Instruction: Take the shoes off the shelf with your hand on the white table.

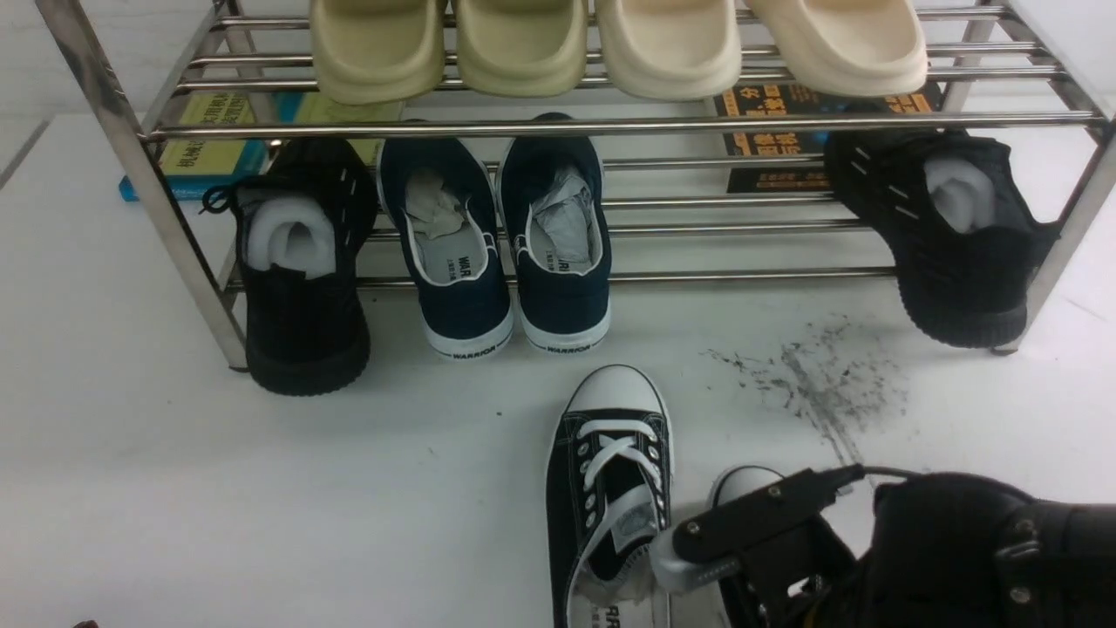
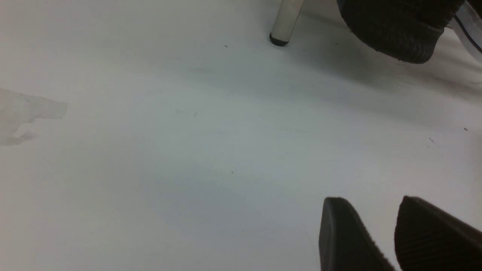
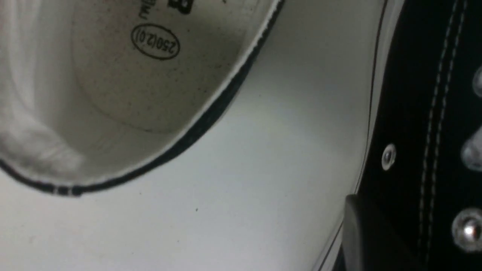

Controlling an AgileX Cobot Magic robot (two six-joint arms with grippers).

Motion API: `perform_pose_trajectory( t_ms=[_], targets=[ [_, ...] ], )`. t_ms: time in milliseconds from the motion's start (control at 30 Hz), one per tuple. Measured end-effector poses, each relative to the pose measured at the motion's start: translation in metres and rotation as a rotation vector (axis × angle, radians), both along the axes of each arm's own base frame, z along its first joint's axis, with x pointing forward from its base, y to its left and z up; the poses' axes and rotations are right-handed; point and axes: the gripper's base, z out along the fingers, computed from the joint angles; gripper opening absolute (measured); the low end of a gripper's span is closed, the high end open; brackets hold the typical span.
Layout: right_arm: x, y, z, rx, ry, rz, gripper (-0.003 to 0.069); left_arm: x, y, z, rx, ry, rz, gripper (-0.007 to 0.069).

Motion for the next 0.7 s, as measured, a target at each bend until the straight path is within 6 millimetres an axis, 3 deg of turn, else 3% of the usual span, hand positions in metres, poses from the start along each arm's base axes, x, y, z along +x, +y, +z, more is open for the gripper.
perform_pose_trajectory(
  t_ms=[67,133,200,333,700],
  targets=[
    [0.006,-0.002,0.002,0.007,-0.003,-0.027,0.0029,0.0,0.0,0.0,0.0,0.0,0.0,0.0242],
    [0.012,-0.003,0.004,0.016,-0.014,-0.047,0.0027,0.0,0.0,0.0,0.0,0.0,0.0,0.0242],
    [0.035,-0.009,0.01,0.031,-0.072,-0.087,0.0028,0.0,0.0,0.0,0.0,0.0,0.0,0.0242],
    [0.06,-0.017,0.02,0.055,-0.13,-0.13,0.0028,0.0,0.0,0.0,0.0,0.0,0.0,0.0242],
    [0.073,-0.003,0.029,0.176,-0.157,-0.145,0.0028,0.0,0.0,0.0,0.0,0.0,0.0,0.0242]
  ],
)
